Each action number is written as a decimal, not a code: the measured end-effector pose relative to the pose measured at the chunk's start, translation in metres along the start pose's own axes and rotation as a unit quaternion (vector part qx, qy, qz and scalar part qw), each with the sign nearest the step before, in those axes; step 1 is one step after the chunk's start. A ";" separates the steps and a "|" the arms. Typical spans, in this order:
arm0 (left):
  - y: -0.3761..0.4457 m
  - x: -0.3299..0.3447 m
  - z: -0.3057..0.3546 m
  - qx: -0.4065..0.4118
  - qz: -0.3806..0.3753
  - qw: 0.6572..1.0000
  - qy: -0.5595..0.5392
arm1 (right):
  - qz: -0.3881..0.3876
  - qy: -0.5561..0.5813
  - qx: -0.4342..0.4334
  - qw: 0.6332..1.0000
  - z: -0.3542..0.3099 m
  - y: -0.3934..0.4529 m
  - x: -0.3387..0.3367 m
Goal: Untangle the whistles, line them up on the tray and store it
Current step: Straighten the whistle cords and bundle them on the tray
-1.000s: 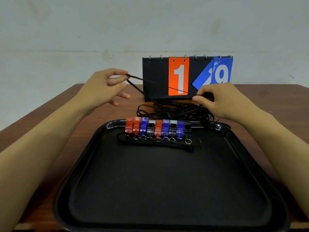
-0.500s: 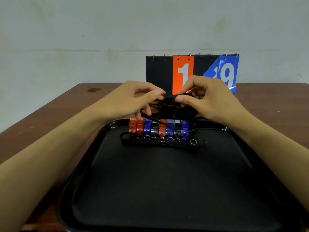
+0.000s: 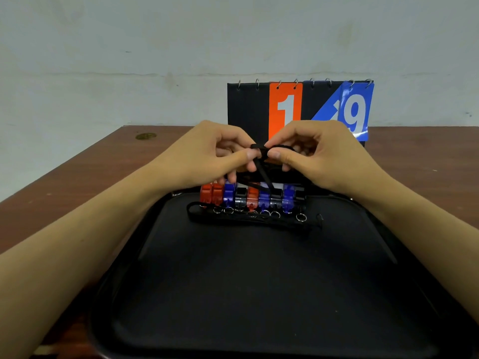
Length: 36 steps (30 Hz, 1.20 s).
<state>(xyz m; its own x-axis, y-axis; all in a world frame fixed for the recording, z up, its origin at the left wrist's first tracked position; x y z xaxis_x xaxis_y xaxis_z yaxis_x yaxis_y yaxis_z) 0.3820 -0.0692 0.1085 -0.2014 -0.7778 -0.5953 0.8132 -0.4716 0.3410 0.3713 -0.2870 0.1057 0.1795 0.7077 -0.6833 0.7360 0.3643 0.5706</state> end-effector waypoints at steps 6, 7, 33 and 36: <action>0.001 -0.002 0.000 -0.022 0.027 0.993 -0.109 | 0.035 0.031 0.019 0.999 0.003 0.001 -0.004; 0.001 -0.003 -0.001 -0.033 0.025 0.986 -0.159 | 0.041 0.027 0.021 0.999 0.004 0.002 -0.004; 0.003 -0.011 0.001 -0.058 0.044 0.968 -0.239 | 0.003 -0.048 -0.005 0.999 -0.008 0.000 -0.008; 0.001 -0.006 0.003 -0.049 0.037 0.980 -0.191 | -0.030 -0.035 -0.011 0.999 -0.010 -0.002 -0.002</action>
<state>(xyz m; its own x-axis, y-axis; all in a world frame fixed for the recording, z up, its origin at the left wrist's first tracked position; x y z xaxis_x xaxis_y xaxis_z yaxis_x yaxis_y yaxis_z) 0.3828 -0.0659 0.1146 -0.3139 -0.9162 -0.2491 0.8784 -0.3798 0.2902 0.3623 -0.2833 0.1108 0.1824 0.6401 -0.7463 0.7319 0.4185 0.5378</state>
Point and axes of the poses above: each hand's wrist, its own y-axis towards the middle knuckle, its own x-axis out of the palm, z = x × y, the point moved 2 cm from there along y, towards the middle knuckle, and after that the axes turned 4 degrees about -y, right-handed, at the moved point
